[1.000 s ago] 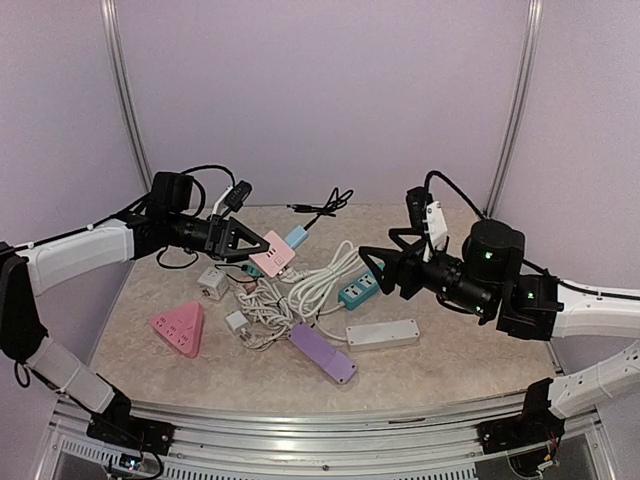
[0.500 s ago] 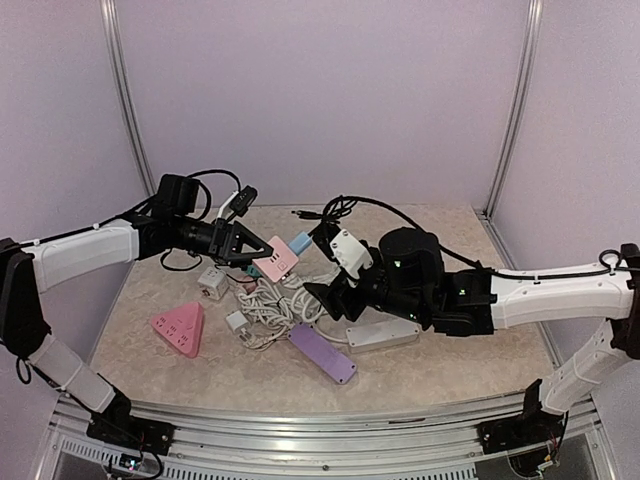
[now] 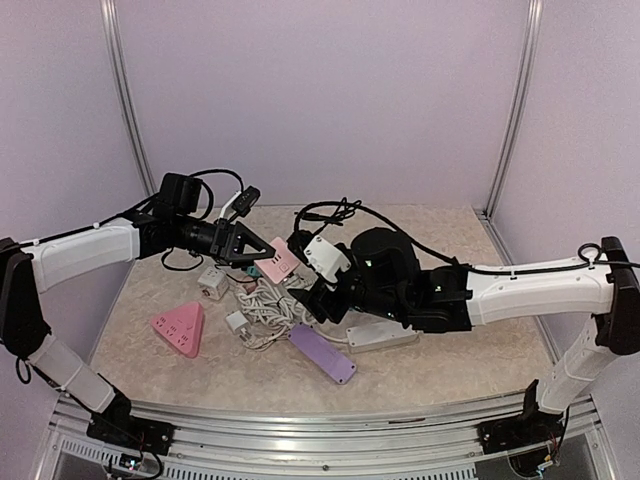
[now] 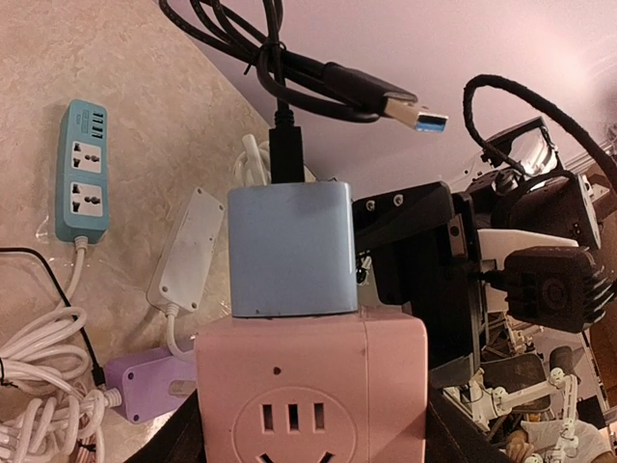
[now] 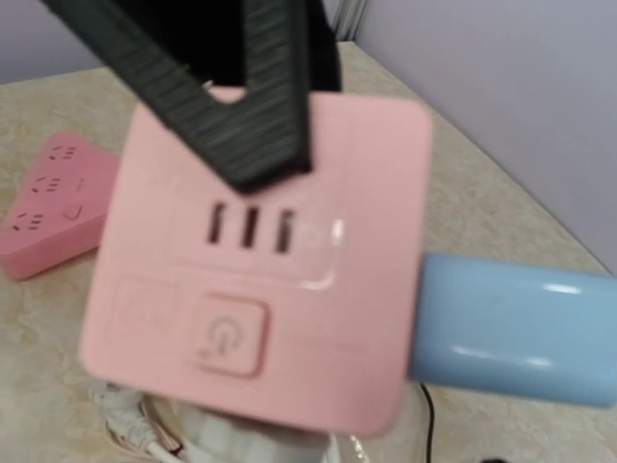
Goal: Pull the plug off the socket
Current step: Remove the plug from the socket.
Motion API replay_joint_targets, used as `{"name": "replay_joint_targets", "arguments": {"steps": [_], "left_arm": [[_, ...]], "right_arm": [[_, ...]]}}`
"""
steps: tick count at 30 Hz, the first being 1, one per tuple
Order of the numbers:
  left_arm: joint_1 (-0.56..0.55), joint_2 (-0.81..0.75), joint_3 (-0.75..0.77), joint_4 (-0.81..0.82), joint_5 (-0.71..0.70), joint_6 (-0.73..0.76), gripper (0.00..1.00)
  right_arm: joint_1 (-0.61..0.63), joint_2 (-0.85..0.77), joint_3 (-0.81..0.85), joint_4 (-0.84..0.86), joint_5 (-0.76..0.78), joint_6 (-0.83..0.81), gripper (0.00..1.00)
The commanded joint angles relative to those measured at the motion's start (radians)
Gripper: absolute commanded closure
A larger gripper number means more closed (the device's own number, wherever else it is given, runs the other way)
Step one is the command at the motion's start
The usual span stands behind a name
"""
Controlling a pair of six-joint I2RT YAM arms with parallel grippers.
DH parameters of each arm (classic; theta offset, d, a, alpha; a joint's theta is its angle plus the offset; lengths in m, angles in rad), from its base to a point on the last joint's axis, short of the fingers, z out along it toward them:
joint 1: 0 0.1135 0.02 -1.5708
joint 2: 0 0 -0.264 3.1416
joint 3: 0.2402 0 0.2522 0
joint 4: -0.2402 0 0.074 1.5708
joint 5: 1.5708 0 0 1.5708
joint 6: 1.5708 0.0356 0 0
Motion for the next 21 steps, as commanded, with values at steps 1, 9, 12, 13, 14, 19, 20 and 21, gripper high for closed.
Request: {"name": "replay_joint_targets", "arguments": {"steps": [1,9,12,13,14,19,20,21], "left_arm": [[-0.008,-0.004,0.045,0.036,0.042,0.020,1.00],[-0.008,-0.007,0.045,0.037,0.042,0.020,1.00],[-0.008,-0.007,0.044,0.035,0.043,0.020,1.00],[-0.008,-0.007,0.045,0.036,0.043,0.020,1.00],[-0.008,-0.006,0.045,0.036,0.044,0.020,1.00],[-0.008,-0.008,0.045,0.036,0.042,0.020,1.00],[-0.008,-0.008,0.045,0.036,0.043,0.021,1.00],[-0.008,-0.008,0.045,0.036,0.042,0.021,1.00]], "right_arm": [[0.014,0.043,0.044,-0.039,0.018,0.004,0.27],[0.020,0.079,0.073,-0.039,0.060,0.003,0.32],[0.021,0.087,0.076,-0.030,0.065,0.000,0.37],[0.022,0.088,0.076,-0.027,0.065,-0.001,0.39],[0.022,0.091,0.078,-0.026,0.065,-0.002,0.41],[0.023,0.103,0.085,-0.027,0.065,-0.007,0.46],[0.023,0.104,0.085,-0.026,0.063,-0.009,0.46],[0.023,0.104,0.085,-0.026,0.063,-0.010,0.46]]}}
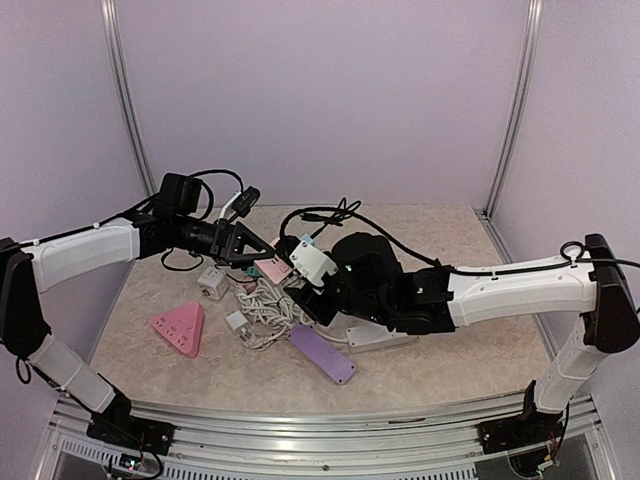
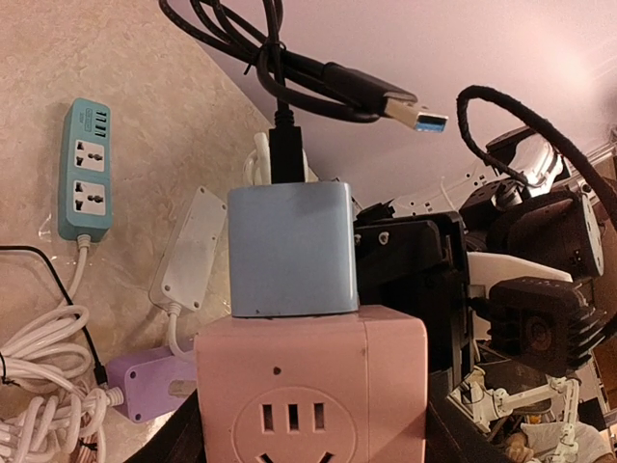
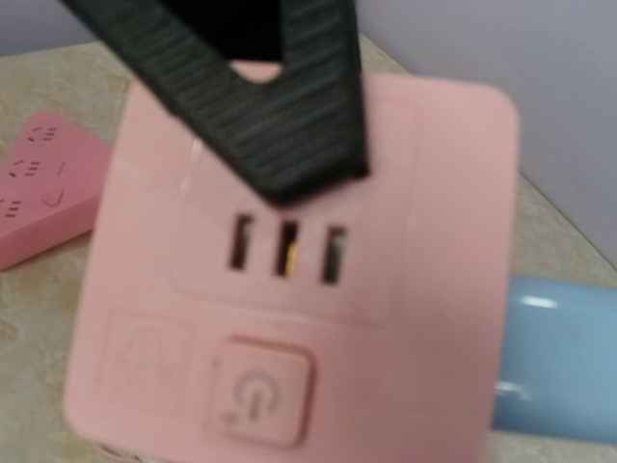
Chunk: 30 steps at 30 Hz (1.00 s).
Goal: Pull the plug off the socket
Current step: Remove the plug from the socket.
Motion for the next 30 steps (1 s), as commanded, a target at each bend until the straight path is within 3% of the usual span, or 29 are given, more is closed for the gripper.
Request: {"name": "replay_joint_targets", "arguments": {"steps": [1,8,21,30], "left_arm": [[-0.008,-0.008,0.046,0.041,0.050,0.019,1.00],[-0.007,-0.007,0.047,0.040,0.051,0.021,1.00],[-0.008,0.003,0.053,0.025,0.059,0.030,1.00],[-0.036,0.026,0.104,-0.098,0.085,0.122,1.00]], "right_arm": [[0.007,0.025,0.026,-0.009,0.011,-0.008,0.46],[0.008,0.041,0.035,0.000,0.021,-0.015,0.51],[0.009,0.026,0.028,0.026,0.018,-0.011,0.84],[-0.010,-0.049,-0.042,0.092,-0.102,-0.008,0.90]]}}
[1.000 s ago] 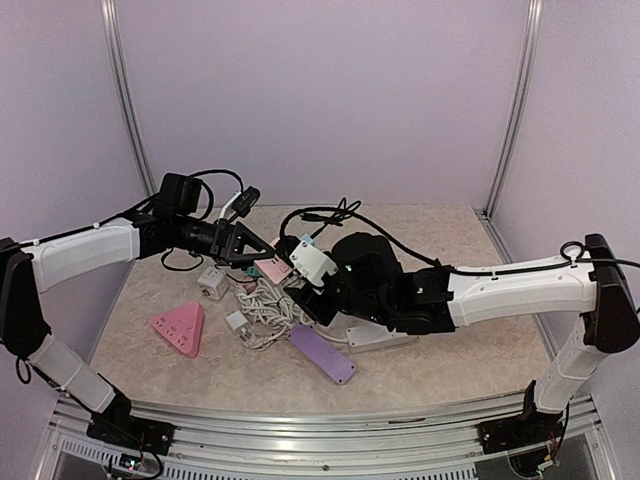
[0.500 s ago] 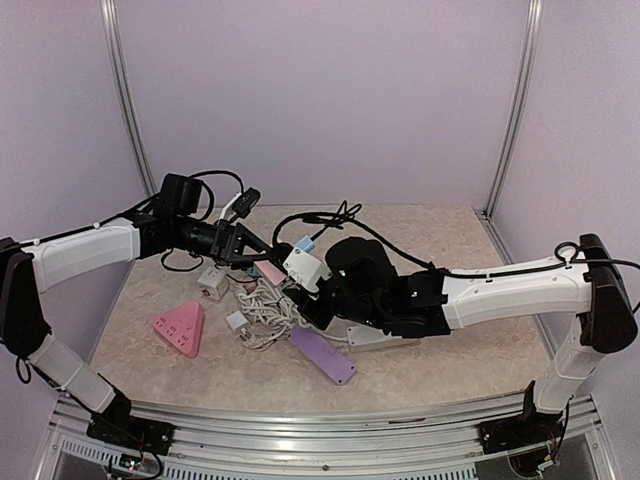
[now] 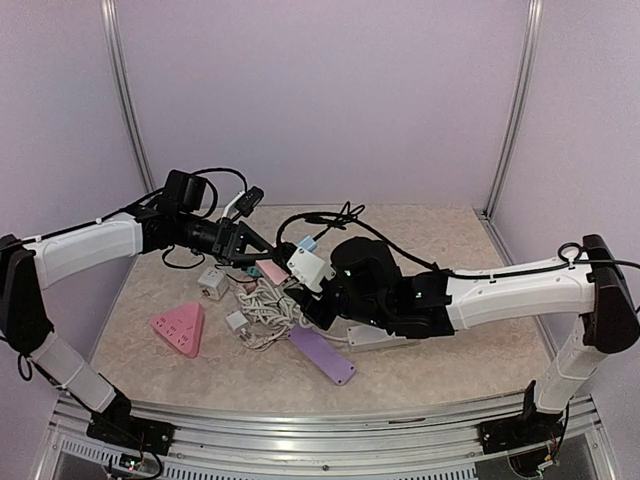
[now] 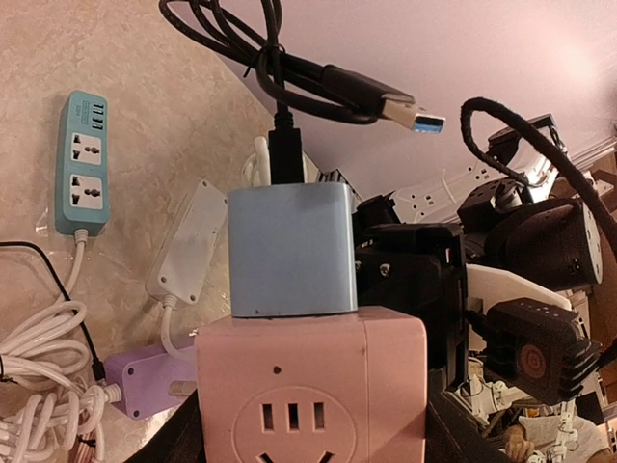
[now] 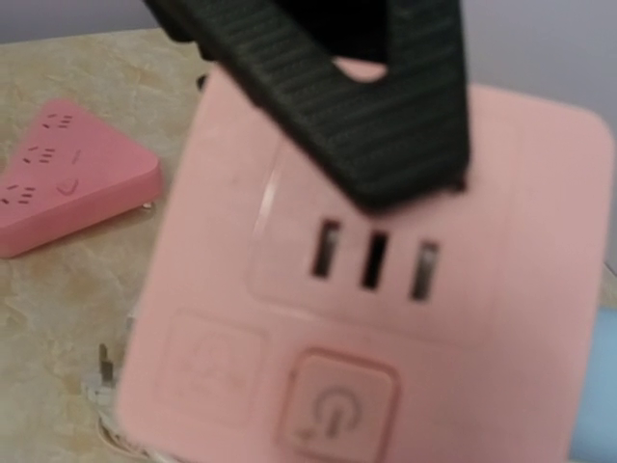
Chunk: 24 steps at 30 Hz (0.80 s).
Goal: Pull the plug off the socket
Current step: Remove the plug from the socket.
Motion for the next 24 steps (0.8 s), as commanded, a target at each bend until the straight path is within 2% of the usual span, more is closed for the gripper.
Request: {"name": "replay_joint_targets", "arguments": {"steps": [1,13,19,24], "left_arm": [[-0.032,0.008,0.073,-0.046,0.088,0.101,1.00],[-0.063,0.060,0.120,-0.165,0.152,0.186,1.00],[-0.064,0.058,0.118,-0.159,0.098,0.185,1.00],[-0.053,0.041,0.087,-0.085,0.077,0.130,1.00]], "right_arm": [[-0.017,-0.077,-0.051,0.084,-0.112,0.017,0.90],[-0.023,-0.097,-0.055,0.045,-0.243,-0.038,0.91],[-0.023,-0.088,-0.045,0.047,-0.221,-0.031,0.92],[-0.022,-0.087,-0.064,0.093,-0.178,0.003,0.92]]}}
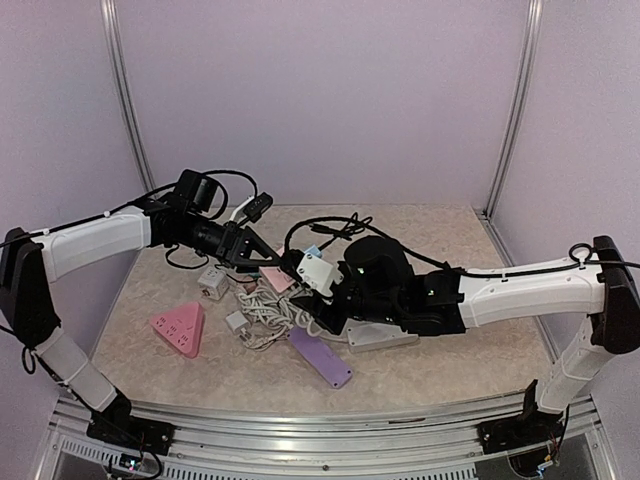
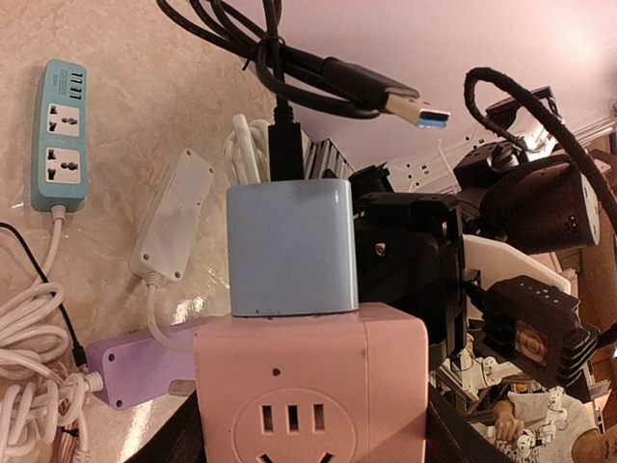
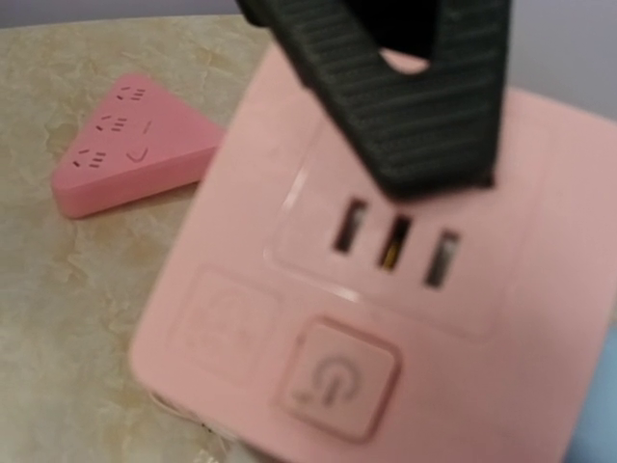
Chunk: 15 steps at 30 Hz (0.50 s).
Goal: Pull the plug off the socket
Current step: Remove the plug from the socket.
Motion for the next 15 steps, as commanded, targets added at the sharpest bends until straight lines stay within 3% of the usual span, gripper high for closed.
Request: {"name": "replay_joint_targets", "arguments": {"steps": [1,8,15], "left_arm": [[-0.016,-0.025,-0.006,0.117,0.047,-0.001,1.00],[0.019,-0.050,-0.058,0.238,0.031,-0.101,1.00],[0.027,-0.053,-0.063,0.246,0.028,-0.111,1.00]], "right_arm": [[0.001,-0.022,0.002,0.119,-0.008,0.039,0.92],[0.012,0.005,0.015,0.139,0.063,0.111,0.93],[0.020,0.027,0.033,0.162,0.075,0.157,0.94]]}}
